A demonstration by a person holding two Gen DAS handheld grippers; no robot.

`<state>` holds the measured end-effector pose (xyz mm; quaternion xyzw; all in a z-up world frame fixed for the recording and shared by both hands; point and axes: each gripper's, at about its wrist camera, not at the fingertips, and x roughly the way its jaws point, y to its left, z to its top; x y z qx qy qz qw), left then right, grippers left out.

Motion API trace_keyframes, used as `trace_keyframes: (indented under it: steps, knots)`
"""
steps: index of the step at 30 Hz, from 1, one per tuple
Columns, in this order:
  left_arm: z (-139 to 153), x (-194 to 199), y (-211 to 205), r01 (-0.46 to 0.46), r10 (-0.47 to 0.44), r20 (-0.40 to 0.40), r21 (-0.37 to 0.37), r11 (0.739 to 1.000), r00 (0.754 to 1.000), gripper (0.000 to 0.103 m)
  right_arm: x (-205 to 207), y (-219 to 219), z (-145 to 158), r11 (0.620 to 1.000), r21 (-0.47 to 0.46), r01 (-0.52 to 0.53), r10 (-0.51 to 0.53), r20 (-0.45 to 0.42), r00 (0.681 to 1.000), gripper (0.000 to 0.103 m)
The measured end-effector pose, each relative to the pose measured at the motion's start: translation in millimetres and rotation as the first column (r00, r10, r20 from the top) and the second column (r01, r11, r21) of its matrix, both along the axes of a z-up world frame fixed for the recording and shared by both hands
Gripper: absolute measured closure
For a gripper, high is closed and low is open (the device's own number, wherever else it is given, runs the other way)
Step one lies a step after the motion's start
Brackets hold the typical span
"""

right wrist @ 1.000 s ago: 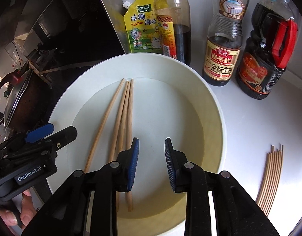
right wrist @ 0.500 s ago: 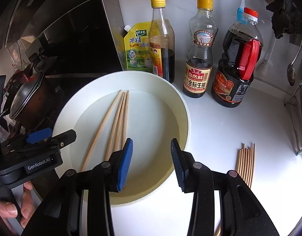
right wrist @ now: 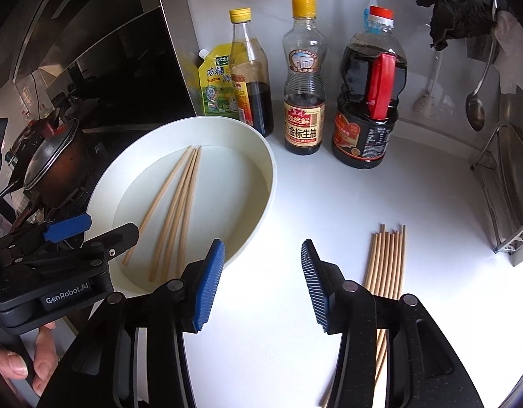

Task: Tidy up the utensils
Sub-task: 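Withdraw both open tools back toward the remaining chopsticks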

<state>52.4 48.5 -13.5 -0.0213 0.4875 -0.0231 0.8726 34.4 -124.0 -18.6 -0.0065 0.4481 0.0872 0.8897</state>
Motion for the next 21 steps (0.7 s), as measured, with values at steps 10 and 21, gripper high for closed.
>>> trace_keyframes:
  steps: [10,21]
  knots:
    - [3.4,-13.9,-46.3,0.070,-0.070,0.009,0.013,0.997,0.997,0.013,-22.6,-59.6,-3.7,0.995,0.004,0.096,-0.096,-0.015,0.995,0.052]
    - [-6.4,-24.6,-88.6,0.142,-0.142,-0.014,0.002,0.990,0.990,0.009,-52.2,-117.3,-17.4,0.980,0.004,0.197,-0.196,-0.043,0.980,0.035]
